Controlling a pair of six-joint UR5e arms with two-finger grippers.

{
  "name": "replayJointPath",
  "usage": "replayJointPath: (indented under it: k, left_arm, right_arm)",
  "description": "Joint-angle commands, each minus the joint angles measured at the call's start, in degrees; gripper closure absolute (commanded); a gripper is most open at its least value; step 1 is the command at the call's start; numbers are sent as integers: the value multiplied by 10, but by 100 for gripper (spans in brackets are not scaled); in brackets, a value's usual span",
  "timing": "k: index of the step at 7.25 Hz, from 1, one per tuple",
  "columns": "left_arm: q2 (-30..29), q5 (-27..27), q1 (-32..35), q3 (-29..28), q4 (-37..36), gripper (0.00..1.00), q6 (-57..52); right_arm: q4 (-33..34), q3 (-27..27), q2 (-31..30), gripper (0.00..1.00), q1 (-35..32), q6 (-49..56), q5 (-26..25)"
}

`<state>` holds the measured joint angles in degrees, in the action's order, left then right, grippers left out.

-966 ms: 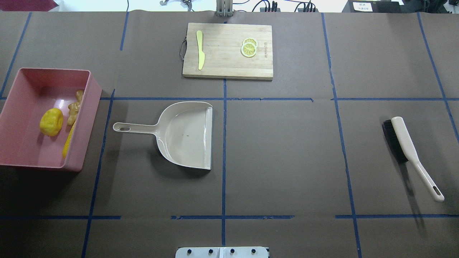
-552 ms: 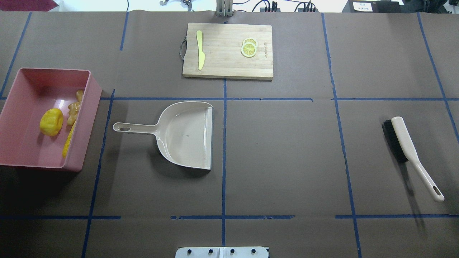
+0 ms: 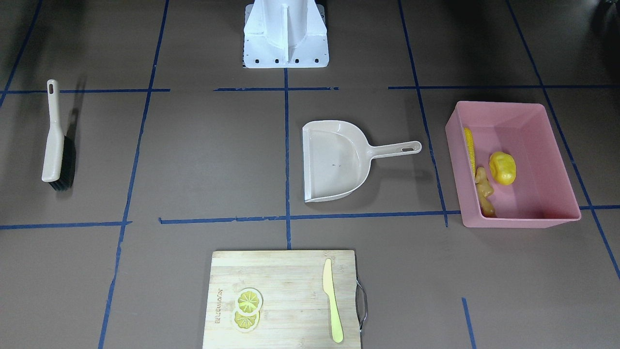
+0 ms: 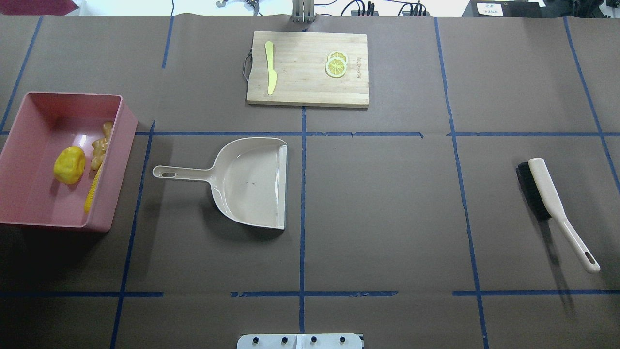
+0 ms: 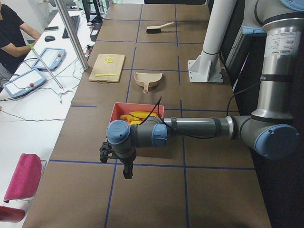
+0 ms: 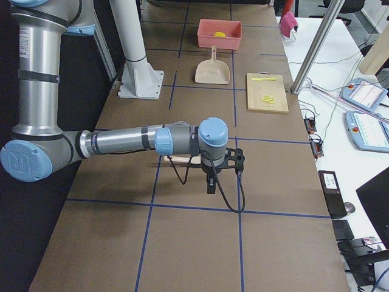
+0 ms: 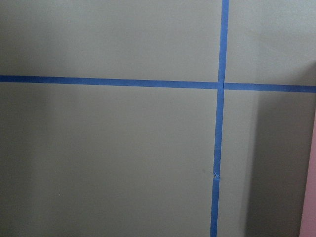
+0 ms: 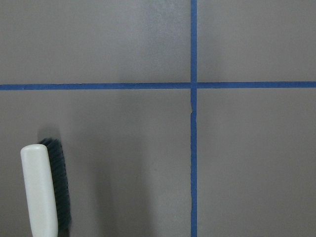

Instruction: Sweep and dump trash into bin

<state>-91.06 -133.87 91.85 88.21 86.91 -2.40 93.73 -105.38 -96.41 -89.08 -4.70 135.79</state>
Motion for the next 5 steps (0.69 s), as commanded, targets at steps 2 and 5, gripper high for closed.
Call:
replayJointPath:
  k: [2, 5]
  left_arm:
    - [-1, 0, 0, -1, 0, 0, -1]
    - [-1, 0, 0, 1, -1, 0, 0]
  right_arm:
    - [0, 11, -3, 0, -3, 7, -3]
    - [-1, 59, 2, 0, -20, 13, -4]
